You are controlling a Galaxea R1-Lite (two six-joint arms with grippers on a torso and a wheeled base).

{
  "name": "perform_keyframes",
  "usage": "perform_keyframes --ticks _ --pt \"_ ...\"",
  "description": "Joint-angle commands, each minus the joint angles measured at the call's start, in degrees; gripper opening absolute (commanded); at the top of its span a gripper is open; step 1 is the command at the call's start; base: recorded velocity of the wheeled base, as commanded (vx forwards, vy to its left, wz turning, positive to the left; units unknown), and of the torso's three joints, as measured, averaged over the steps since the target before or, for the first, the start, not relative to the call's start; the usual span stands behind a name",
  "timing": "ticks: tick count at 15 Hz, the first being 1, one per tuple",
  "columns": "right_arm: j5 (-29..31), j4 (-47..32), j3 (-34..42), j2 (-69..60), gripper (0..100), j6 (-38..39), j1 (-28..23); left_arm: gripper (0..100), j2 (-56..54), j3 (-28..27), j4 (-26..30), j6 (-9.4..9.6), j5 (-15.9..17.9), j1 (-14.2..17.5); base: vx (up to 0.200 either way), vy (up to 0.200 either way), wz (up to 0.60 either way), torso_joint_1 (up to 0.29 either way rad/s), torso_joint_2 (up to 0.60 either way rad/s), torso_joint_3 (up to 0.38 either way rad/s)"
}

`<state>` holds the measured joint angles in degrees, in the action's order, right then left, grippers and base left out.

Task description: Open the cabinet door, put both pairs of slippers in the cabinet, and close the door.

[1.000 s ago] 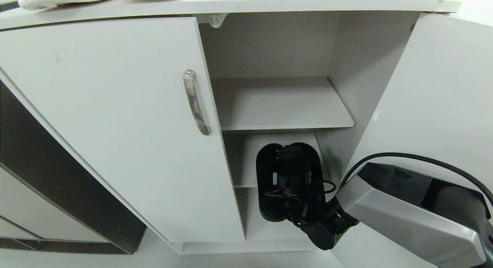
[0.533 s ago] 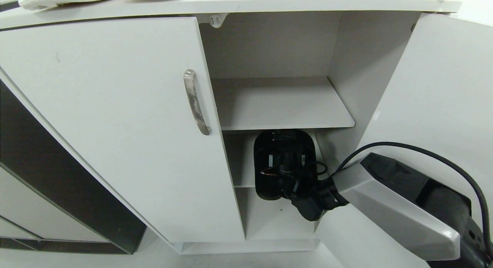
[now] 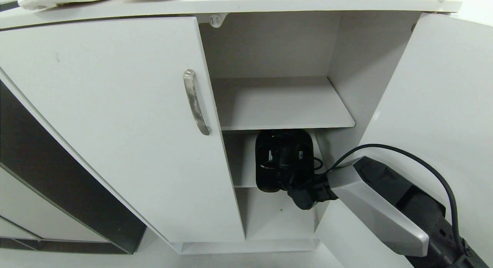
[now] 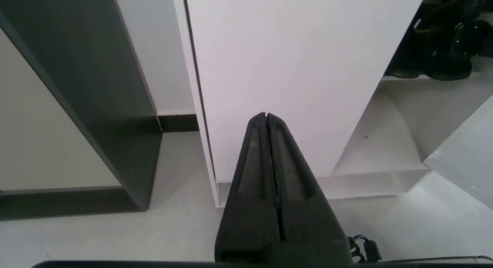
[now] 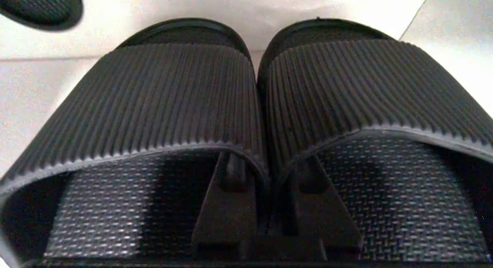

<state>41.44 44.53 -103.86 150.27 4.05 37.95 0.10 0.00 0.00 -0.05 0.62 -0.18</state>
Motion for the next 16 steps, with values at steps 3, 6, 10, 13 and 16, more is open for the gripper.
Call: perform_keyframes --ticks 3,6,10,13,16 --pt "-0.2 -0.1 -0.4 0.8 0 0.0 -0.1 0 0.1 0.0 0.0 -0.04 0.0 0.0 0.0 0.0 0.0 0.0 0.0 0.0" --pt "-0.2 -0.3 -0.4 1.3 0 0.0 -0.2 0 0.1 0.0 0.0 0.05 0.0 0.0 0.0 0.0 0.0 0.0 0.0 0.0" --pt "-0.2 -0.2 -0.2 1.5 100 0.0 -0.1 0 0.1 0.0 0.0 -0.04 0.0 0.0 0.0 0.0 0.0 0.0 0.0 0.0" --pt "-0.1 0.4 1.3 1.2 100 0.0 0.2 0 0.1 0.0 0.0 0.05 0.0 0.0 0.0 0.0 0.0 0.0 0.0 0.0" --pt "0.1 3.5 5.1 -0.3 100 0.0 0.9 0 0.1 0.0 0.0 0.05 0.1 0.0 0.0 0.0 0.0 0.0 0.0 0.0"
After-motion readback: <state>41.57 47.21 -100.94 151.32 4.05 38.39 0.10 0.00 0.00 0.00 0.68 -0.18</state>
